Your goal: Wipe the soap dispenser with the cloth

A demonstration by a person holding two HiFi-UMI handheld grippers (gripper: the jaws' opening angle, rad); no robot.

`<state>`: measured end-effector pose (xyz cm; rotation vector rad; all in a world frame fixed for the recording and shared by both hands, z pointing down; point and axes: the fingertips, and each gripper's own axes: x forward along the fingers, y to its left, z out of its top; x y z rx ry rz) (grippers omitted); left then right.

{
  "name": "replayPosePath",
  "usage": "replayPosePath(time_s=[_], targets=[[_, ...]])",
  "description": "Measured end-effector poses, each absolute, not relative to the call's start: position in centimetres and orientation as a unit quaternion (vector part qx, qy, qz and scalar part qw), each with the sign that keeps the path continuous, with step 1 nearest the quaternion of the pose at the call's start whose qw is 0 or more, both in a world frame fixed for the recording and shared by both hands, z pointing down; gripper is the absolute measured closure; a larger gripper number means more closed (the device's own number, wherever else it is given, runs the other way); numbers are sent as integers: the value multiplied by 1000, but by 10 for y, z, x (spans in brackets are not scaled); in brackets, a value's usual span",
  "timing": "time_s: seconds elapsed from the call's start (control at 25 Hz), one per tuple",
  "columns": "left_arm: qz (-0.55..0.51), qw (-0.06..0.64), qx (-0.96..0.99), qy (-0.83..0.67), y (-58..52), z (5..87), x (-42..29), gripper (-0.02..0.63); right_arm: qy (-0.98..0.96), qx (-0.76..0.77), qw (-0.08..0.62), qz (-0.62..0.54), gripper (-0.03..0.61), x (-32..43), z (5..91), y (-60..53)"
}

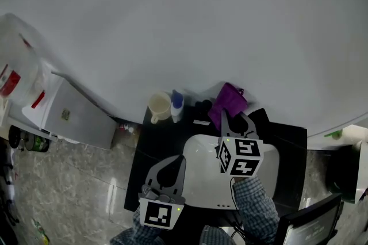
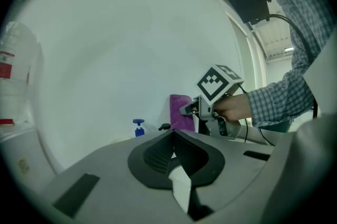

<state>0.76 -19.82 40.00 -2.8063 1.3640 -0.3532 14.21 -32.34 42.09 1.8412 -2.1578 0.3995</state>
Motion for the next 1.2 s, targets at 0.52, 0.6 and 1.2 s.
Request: replayPosePath(time_s=[0.52, 0.6, 1.2], targets=[[-121, -9, -882, 455, -194, 409, -11, 612, -771, 599, 192, 100, 499, 91, 457, -332], [-123, -10, -882, 455, -194, 411, -12, 612, -771, 599, 197, 96, 499, 90, 463, -328], [-139, -26, -878, 458, -184, 430, -21, 612, -777, 563, 268, 86, 499, 67, 530, -311]])
